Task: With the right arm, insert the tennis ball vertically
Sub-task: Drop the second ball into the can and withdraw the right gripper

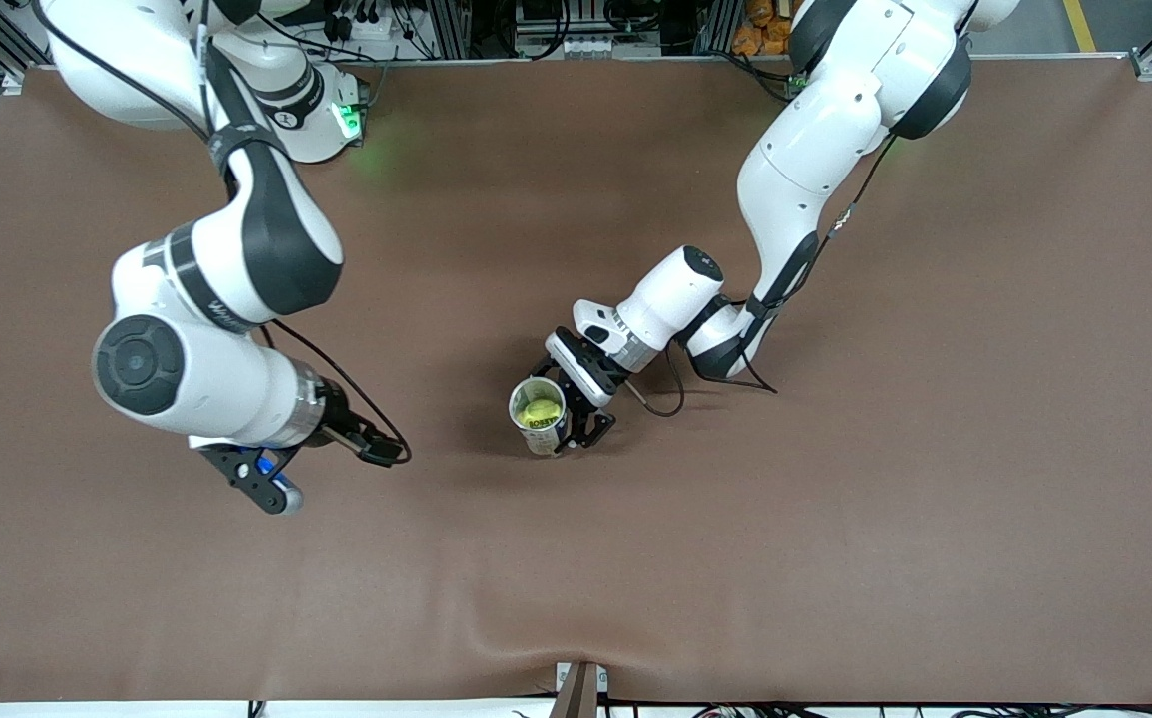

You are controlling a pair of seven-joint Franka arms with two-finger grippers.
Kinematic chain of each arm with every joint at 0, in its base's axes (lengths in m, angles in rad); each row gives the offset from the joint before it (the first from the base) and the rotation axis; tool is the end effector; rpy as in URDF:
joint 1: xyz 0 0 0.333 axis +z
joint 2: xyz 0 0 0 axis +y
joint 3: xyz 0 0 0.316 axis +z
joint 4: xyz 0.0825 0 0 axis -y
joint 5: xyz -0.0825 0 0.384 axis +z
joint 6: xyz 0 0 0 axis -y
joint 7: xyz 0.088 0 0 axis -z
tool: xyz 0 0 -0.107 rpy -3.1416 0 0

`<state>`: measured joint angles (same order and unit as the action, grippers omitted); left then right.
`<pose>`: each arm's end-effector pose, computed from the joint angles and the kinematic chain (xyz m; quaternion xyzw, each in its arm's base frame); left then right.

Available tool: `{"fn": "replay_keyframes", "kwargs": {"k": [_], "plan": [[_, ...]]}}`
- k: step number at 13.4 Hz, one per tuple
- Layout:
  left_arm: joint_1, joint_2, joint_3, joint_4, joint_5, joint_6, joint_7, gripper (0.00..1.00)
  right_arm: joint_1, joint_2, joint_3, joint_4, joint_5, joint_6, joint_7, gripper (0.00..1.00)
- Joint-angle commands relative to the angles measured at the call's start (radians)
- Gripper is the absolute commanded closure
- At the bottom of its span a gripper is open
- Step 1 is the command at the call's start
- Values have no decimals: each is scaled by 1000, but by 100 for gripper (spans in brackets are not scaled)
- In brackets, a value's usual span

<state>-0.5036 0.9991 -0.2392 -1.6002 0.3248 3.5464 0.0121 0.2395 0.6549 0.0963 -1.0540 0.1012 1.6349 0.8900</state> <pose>0.5323 -0.4818 0.1745 0.7904 -0.3860 0.4240 0.2158 0.6921 0.2297 0.4516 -0.9543 0.2858 0.0747 0.0451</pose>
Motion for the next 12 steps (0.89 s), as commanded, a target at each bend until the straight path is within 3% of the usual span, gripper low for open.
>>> {"fn": "replay_keyframes", "kwargs": {"k": [1,7,12], "plan": [[-1,4,0,0,-9,8,-8,0,-64,-44,14,-15,-12,-85,-156,0],[7,1,0,-35,-6,8,-9,0,-236,-142,14,-18,-14,-312,-567,0],[68,-63,0,-148,3,6,-4,0,-238,-322,-6,-106,-15,-328,-637,0]]}}
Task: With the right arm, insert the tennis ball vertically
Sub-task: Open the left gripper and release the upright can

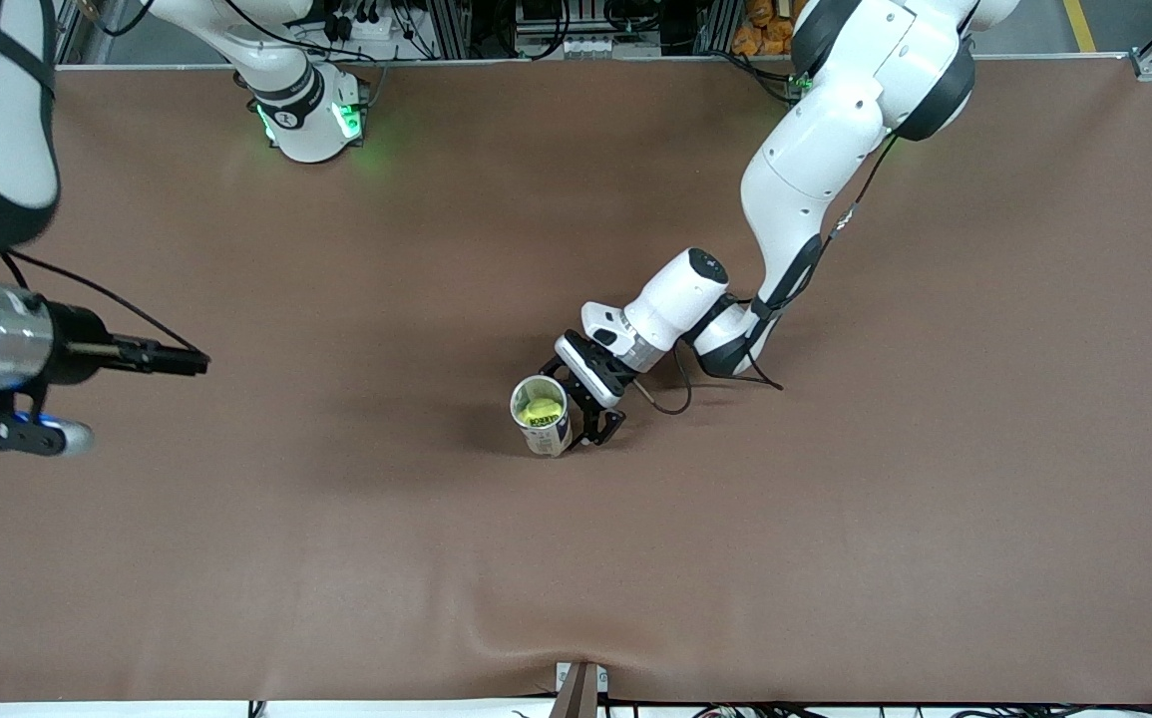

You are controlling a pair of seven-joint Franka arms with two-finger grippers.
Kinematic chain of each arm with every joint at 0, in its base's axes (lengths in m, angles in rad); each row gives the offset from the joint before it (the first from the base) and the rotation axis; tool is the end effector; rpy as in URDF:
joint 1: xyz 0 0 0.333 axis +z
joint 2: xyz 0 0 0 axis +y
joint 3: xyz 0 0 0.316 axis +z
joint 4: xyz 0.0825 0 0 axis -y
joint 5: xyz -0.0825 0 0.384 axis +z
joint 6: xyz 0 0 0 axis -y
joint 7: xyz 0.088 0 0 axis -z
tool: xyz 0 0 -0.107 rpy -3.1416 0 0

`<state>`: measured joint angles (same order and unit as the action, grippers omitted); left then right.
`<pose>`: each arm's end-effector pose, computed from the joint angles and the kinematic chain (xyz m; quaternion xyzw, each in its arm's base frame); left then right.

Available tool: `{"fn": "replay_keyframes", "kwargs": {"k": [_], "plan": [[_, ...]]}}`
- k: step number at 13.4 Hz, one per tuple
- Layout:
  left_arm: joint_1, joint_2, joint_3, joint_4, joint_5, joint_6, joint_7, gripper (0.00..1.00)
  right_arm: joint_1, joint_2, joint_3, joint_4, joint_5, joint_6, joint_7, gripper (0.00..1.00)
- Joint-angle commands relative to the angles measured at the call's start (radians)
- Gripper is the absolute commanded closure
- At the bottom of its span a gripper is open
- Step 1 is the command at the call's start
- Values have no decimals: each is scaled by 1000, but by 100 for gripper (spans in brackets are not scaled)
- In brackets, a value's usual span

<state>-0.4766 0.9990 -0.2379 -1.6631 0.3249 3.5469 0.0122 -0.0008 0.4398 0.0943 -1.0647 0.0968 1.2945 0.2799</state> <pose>0.5278 -0.4604 0.1501 0.8072 -0.3823 0.3989 0.2076 0.6476 0.0577 0.5706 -0.9885 0.0864 0.1142 0.0477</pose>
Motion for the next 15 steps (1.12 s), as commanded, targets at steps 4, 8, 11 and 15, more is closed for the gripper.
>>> {"fn": "replay_keyframes", "kwargs": {"k": [4,8,11,15], "plan": [[70,-112,-14,-188,3,4,-11,0,8,-263,-7,-278,-55,54,-86,0],[180,-230,-55,-371,3,-3,-17,0,12,-456,-8,-569,-66,212,-88,0],[288,-301,-118,-460,3,-42,-20,0,11,-454,-65,-495,-72,189,-108,0],[335,-470,-153,-449,-3,-378,-67,0,37,-408,-77,-336,-115,60,-176,0]]}}
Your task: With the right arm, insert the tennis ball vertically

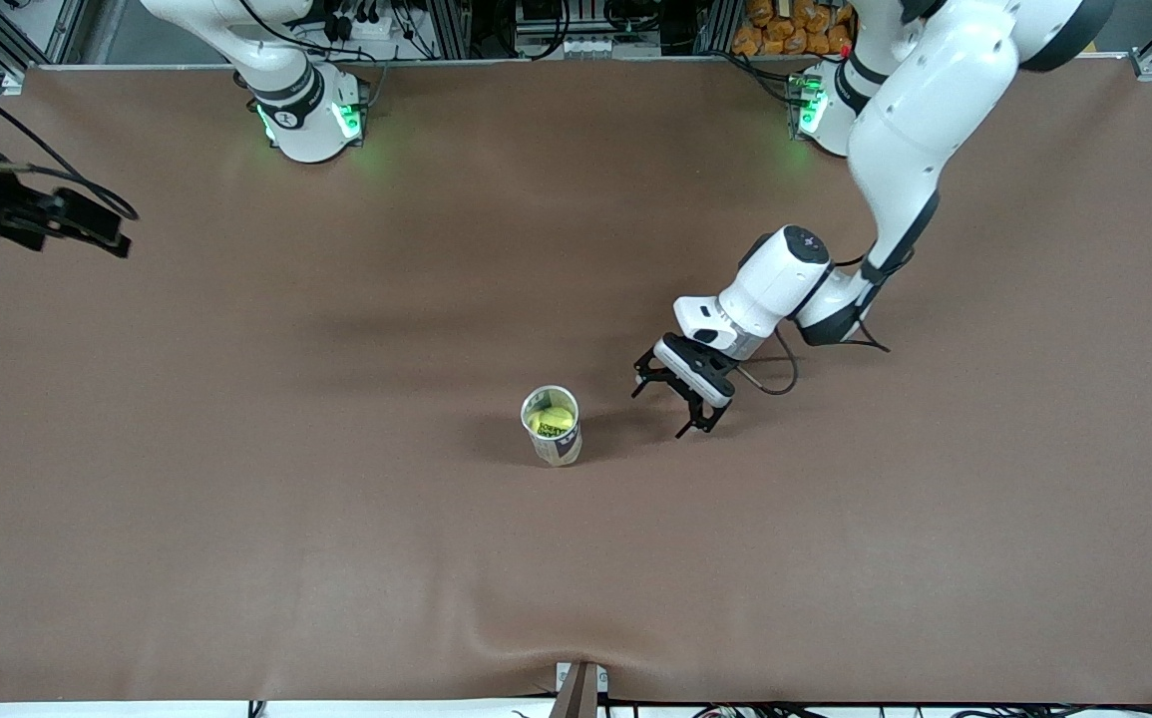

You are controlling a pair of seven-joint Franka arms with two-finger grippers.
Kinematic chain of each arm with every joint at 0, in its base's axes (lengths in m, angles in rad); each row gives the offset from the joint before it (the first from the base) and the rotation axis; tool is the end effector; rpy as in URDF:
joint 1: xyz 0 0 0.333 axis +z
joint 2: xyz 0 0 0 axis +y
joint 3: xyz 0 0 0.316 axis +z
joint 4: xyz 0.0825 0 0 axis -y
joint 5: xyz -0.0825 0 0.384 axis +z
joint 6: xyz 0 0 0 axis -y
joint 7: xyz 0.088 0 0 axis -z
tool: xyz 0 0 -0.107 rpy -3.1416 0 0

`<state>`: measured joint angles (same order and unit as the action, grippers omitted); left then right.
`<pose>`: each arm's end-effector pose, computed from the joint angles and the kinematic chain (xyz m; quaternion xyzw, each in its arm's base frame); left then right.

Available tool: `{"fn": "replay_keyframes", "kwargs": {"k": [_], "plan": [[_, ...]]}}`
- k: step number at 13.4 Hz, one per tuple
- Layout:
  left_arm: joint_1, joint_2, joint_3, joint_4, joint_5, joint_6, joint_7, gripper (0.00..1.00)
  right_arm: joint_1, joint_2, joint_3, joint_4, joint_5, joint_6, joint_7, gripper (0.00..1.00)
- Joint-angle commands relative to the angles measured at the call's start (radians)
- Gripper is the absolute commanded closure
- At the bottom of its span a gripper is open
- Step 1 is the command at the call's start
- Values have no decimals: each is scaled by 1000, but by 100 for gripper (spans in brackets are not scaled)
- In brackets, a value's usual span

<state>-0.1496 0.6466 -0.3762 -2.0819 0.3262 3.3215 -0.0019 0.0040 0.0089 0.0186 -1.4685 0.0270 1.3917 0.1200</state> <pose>0.5279 -0.3287 0.2073 0.8829 -0.3328 0.2934 0.1534 0.5382 0.0154 0.6521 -0.9979 0.0468 0.0437 0.0104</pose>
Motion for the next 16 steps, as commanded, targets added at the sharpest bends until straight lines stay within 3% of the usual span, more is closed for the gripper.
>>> {"fn": "replay_keyframes", "kwargs": {"k": [1,3,6,9,11,14,16], "plan": [[12,-134,-21,0,-4,-239,-58,0,46,23,-3,74,-67,-42,-19,0],[48,-148,-52,69,-16,-397,-58,0,40,23,-6,111,-12,-48,-14,0],[162,-140,-159,242,-68,-731,-59,0,33,29,-12,131,-41,-95,-3,0],[173,-137,-159,399,-148,-963,-59,0,31,8,-16,122,-33,-141,-16,0],[225,-139,-161,471,-208,-1074,-59,0,27,-59,-16,19,-33,-68,-17,0],[275,-151,-161,656,-268,-1362,-73,0,22,-76,-20,5,-36,-66,-64,0],[300,-175,-161,704,-265,-1505,-79,0,21,-95,-39,4,-35,-74,-130,0]]}}
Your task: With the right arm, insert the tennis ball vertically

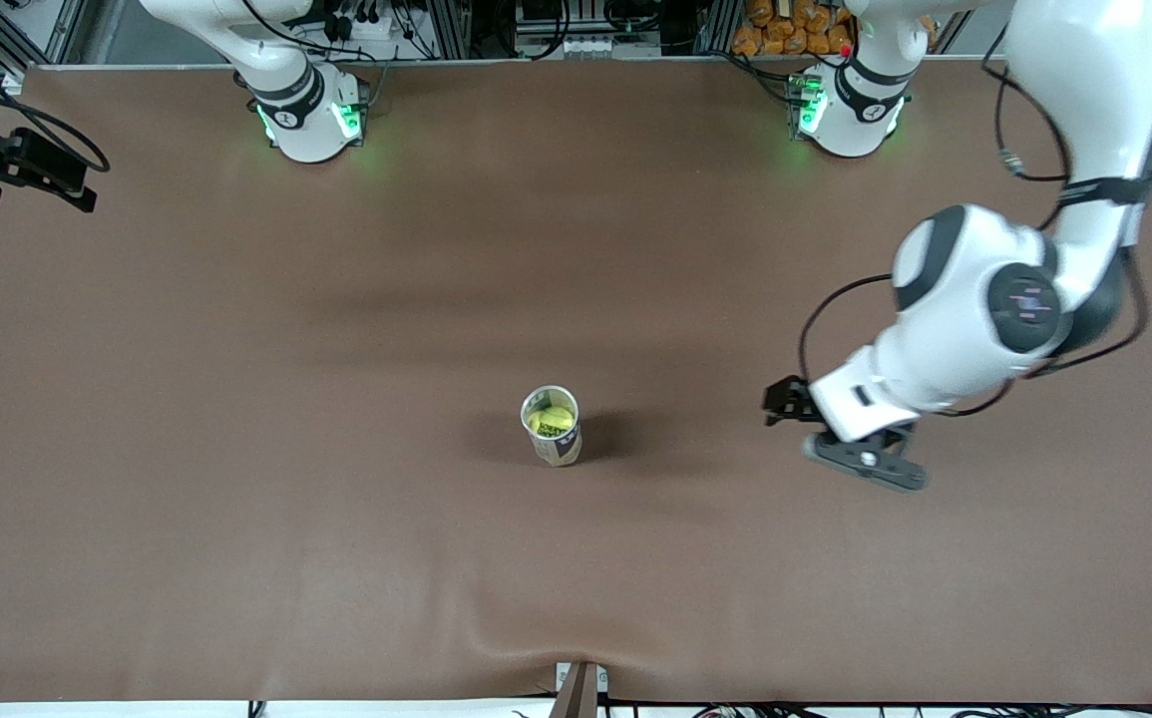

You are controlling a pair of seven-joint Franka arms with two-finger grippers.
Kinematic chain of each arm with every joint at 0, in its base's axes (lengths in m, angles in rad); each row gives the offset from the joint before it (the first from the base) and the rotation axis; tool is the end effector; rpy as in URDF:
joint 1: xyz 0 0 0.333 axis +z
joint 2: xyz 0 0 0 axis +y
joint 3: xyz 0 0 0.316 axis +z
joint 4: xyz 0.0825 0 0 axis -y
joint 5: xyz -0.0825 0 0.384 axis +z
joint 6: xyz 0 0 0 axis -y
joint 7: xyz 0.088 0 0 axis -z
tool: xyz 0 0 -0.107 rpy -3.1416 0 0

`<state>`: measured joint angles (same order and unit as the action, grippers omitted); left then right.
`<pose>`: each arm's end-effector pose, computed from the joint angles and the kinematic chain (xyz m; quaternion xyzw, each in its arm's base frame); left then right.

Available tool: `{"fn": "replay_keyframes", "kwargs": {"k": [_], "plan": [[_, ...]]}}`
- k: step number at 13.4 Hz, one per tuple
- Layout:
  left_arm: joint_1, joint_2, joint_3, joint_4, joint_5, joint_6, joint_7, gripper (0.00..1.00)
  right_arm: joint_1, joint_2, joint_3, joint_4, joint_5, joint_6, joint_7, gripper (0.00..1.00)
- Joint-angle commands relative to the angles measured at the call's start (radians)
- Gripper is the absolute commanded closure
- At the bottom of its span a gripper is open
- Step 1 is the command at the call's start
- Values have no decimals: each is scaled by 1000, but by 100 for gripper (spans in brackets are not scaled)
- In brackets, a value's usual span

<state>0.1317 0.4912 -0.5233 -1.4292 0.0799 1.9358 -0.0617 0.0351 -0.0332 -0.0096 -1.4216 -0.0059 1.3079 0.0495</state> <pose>0.6665 -0.1992 0.4486 0.9852 -0.1460 0.0207 0.0869 0.5136 0.0122 0.6886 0.9991 -0.0126 -0.0401 0.0042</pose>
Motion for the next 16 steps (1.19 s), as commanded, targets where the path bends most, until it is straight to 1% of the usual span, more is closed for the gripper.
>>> {"fn": "replay_keyframes", "kwargs": {"k": [1,3,4,6,9,11,12,13,14,15,16], "plan": [[38,-45,-12,53,-17,-151,-20,0,-11,-53,-12,-46,-2,11,-60,0],[87,-88,-14,53,-14,-222,-18,0,3,-47,-7,-43,-8,20,-60,0],[98,-104,-14,53,-12,-257,-20,0,3,-47,-7,-43,-8,14,-60,0],[100,-181,-3,53,18,-310,-18,0,-11,-45,-12,-43,-9,4,-60,0],[106,-250,37,53,70,-330,0,0,-26,-45,-9,-43,-9,5,-60,0],[115,-279,49,50,147,-347,3,0,-29,-45,-9,-42,-8,8,-60,0],[106,-317,67,43,147,-356,5,0,-30,-45,-7,-42,-8,8,-60,0],[76,-344,113,18,143,-363,16,0,-32,-45,-7,-42,-8,7,-60,0],[19,-371,182,-14,127,-368,20,0,-38,-45,-6,-43,-6,5,-60,0],[-9,-400,221,-42,114,-368,22,0,-44,-45,-6,-43,-3,4,-60,0],[-23,-416,236,-60,100,-368,20,0,-44,-45,-6,-43,0,2,-60,0]]}}
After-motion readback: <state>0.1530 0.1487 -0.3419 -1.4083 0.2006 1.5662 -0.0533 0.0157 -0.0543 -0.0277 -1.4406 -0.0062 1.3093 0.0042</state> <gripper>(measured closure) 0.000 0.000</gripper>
